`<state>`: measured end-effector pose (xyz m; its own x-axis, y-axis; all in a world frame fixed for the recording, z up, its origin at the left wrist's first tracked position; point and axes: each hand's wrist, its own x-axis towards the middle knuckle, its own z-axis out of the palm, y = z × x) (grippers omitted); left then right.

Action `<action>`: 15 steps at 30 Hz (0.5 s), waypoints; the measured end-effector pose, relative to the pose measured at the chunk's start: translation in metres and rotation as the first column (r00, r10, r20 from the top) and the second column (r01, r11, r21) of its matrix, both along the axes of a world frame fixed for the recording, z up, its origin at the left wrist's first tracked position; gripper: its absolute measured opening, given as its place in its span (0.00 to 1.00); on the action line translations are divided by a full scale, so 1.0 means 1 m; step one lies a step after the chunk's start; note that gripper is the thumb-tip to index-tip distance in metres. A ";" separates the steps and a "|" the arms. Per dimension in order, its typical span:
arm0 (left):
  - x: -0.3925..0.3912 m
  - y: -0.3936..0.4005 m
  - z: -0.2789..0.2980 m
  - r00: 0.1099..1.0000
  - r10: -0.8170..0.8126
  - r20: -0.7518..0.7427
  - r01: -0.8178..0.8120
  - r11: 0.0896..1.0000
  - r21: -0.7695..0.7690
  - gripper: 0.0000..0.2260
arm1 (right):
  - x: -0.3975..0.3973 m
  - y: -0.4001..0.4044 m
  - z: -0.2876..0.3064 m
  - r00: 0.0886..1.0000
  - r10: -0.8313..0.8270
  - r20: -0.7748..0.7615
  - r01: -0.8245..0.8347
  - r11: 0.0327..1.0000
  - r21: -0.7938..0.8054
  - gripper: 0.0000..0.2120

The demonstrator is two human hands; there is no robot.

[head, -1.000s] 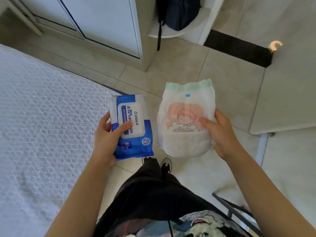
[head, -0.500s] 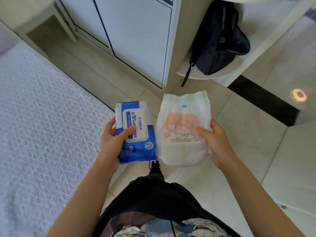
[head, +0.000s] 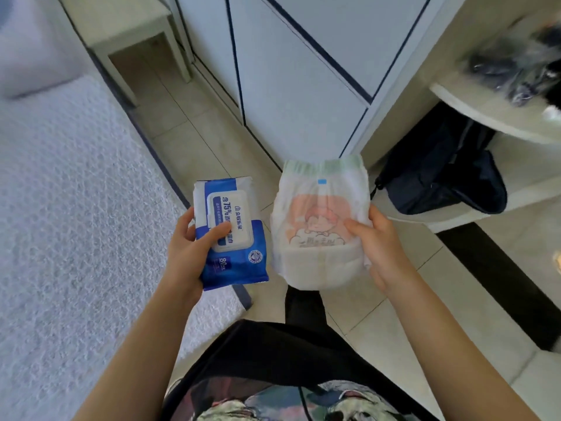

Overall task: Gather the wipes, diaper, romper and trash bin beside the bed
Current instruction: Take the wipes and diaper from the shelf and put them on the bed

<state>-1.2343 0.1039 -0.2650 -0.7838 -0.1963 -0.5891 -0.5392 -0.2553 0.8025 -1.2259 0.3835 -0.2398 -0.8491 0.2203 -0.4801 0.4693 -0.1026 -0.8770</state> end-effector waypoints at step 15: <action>-0.096 0.000 0.005 0.857 0.514 -0.026 -0.513 0.857 0.036 0.24 | -0.235 -0.040 0.007 0.876 0.481 -0.008 -0.481 0.875 -0.047 0.09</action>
<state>-1.3308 0.1037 -0.2605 -0.5952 -0.5608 -0.5755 -0.2985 -0.5106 0.8063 -1.4607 0.3439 -0.2327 -0.8427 -0.2374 -0.4831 0.4743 0.0968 -0.8750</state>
